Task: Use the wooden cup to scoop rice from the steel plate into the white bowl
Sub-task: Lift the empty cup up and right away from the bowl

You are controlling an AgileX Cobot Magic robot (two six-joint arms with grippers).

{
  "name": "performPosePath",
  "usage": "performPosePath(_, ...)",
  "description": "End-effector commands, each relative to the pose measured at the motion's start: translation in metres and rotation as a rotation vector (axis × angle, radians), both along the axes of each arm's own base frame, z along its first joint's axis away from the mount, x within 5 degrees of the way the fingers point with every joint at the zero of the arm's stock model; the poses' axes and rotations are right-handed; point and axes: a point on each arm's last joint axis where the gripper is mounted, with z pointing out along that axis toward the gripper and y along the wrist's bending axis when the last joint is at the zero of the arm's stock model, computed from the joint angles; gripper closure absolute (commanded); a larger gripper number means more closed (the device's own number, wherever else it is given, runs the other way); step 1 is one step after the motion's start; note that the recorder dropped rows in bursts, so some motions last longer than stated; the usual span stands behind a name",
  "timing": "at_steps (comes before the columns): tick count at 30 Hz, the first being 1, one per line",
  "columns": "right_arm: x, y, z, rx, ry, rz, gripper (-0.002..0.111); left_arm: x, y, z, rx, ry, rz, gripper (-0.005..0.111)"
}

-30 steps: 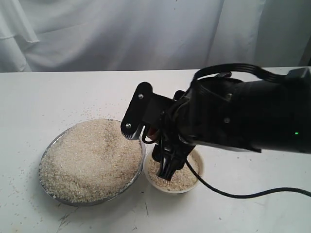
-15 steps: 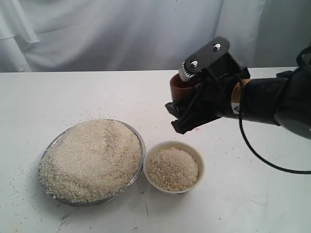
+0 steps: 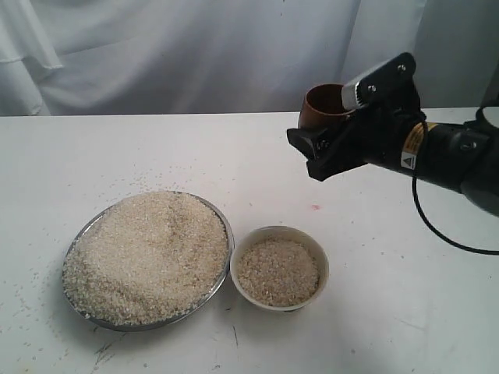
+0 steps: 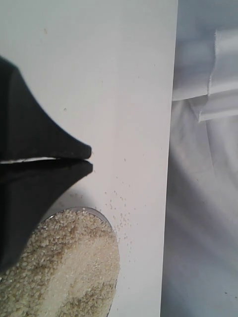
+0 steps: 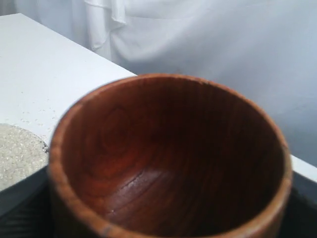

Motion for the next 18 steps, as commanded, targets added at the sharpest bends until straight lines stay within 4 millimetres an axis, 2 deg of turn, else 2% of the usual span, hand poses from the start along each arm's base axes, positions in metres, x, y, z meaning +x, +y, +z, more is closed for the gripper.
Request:
performPosePath(1, 0.013, -0.007, -0.025, 0.010, 0.041, -0.011, 0.108, 0.000, 0.000, -0.001, -0.001, -0.006, 0.002, 0.107)
performPosePath(7, 0.025, -0.010, -0.049, 0.028, 0.064, -0.004, 0.108, 0.000, 0.000, -0.001, -0.001, -0.006, 0.002, 0.107)
performPosePath(10, 0.036, -0.012, -0.072, -0.002, 0.099, 0.010, 0.108, 0.000, 0.000, -0.001, -0.001, -0.006, 0.002, 0.107)
performPosePath(14, 0.047, -0.005, -0.099, -0.034, 0.120, 0.073, 0.108, 0.000, 0.000, -0.001, -0.001, -0.006, 0.002, 0.107)
performPosePath(18, 0.053, 0.006, -0.115, 0.005, 0.084, 0.185, 0.108, 0.000, 0.000, -0.001, -0.001, -0.006, 0.002, 0.107)
